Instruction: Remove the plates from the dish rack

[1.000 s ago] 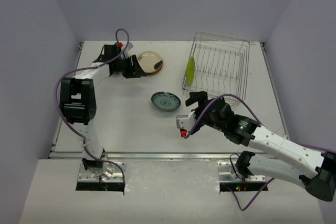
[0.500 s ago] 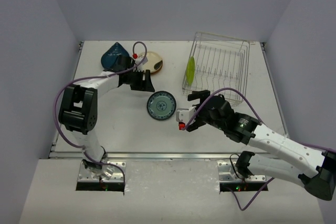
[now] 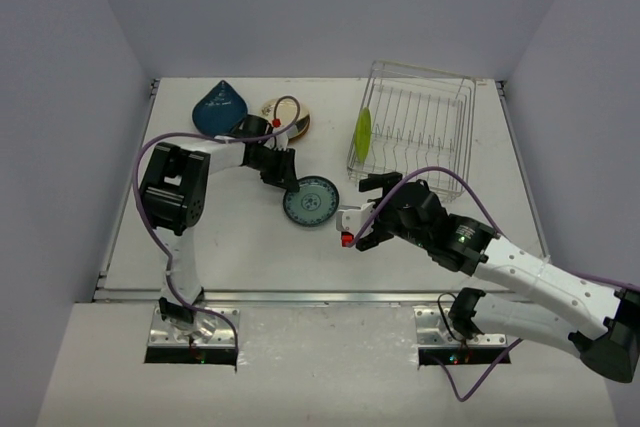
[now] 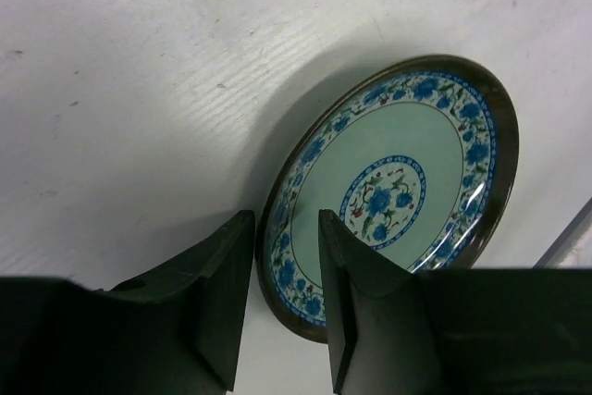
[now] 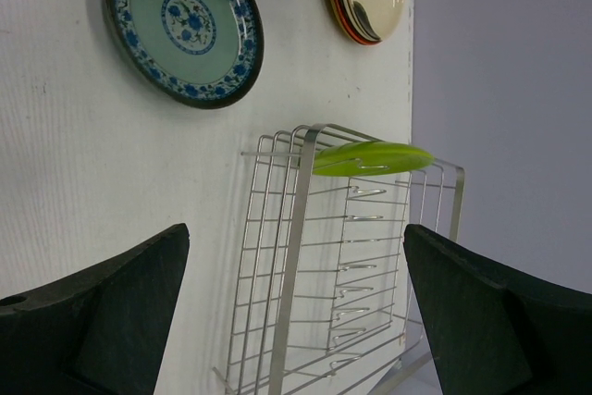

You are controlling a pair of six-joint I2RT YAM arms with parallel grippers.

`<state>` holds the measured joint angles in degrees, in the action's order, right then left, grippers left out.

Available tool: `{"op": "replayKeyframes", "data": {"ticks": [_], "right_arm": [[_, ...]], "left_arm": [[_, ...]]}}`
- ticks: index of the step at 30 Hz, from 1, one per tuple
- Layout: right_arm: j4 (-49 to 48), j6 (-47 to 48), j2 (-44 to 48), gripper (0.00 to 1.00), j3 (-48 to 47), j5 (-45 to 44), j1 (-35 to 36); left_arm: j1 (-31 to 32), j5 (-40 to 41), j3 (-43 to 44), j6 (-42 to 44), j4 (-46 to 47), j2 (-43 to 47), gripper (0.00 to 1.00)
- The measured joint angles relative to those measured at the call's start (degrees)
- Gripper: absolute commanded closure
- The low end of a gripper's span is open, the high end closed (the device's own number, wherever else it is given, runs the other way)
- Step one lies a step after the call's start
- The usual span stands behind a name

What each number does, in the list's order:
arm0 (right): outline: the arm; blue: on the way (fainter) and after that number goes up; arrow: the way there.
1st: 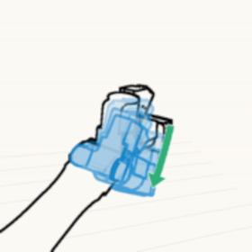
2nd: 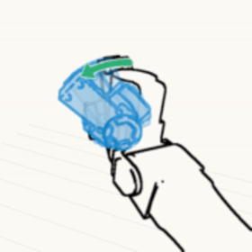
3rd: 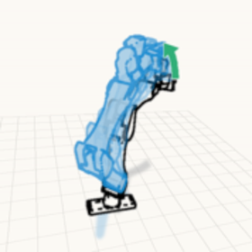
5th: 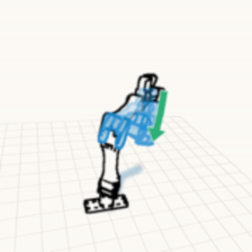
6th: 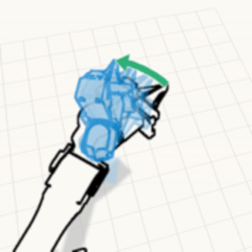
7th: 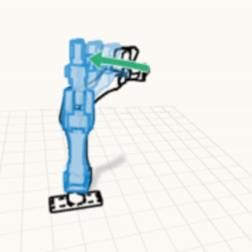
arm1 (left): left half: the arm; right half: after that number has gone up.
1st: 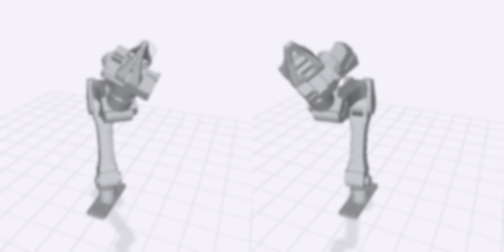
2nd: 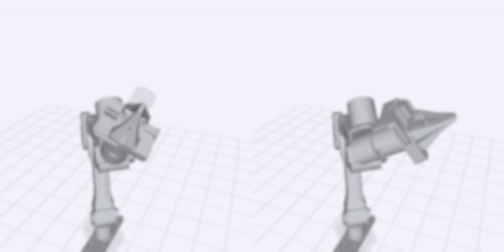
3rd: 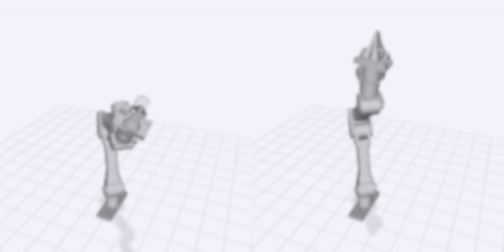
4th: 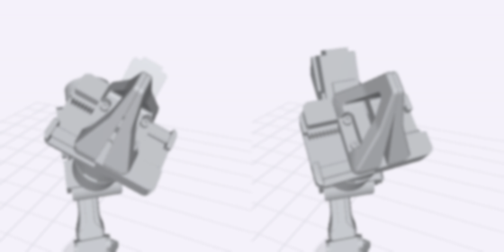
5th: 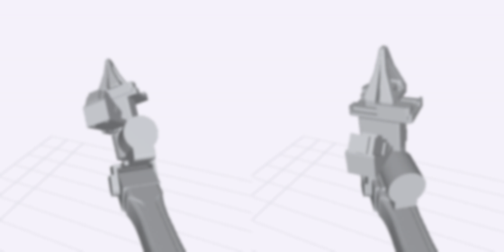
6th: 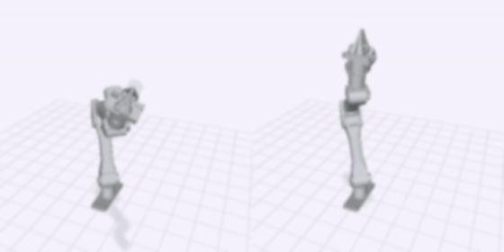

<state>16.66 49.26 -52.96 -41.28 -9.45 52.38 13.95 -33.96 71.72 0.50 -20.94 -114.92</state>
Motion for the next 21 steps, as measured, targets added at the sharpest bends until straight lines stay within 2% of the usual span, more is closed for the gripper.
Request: {"op": "replayKeyframes", "data": {"ticks": [1, 8, 11, 21], "right_arm": [[-0.02, 0.01, 0.02, 0.01, 0.0, 0.0, 0.0], [-0.1, 0.03, 0.01, 0.01, 0.0, 0.02, 0.0], [-0.1, 0.03, 0.01, 0.01, 0.0, 0.02, 0.0], [-0.1, -0.02, 0.01, 0.01, -0.02, -0.12, 0.0]], "left_arm": [[-0.01, -0.52, 0.04, 0.3, 0.04, -0.23, 0.74], [0.96, -1.19, -0.24, 2.04, -0.22, -0.65, 0.88], [1.1, -1.58, -0.26, 2.33, -0.42, -0.97, 1.0], [0.53, -3.44, -0.06, 1.92, -1.94, -1.04, 1.0]]}}
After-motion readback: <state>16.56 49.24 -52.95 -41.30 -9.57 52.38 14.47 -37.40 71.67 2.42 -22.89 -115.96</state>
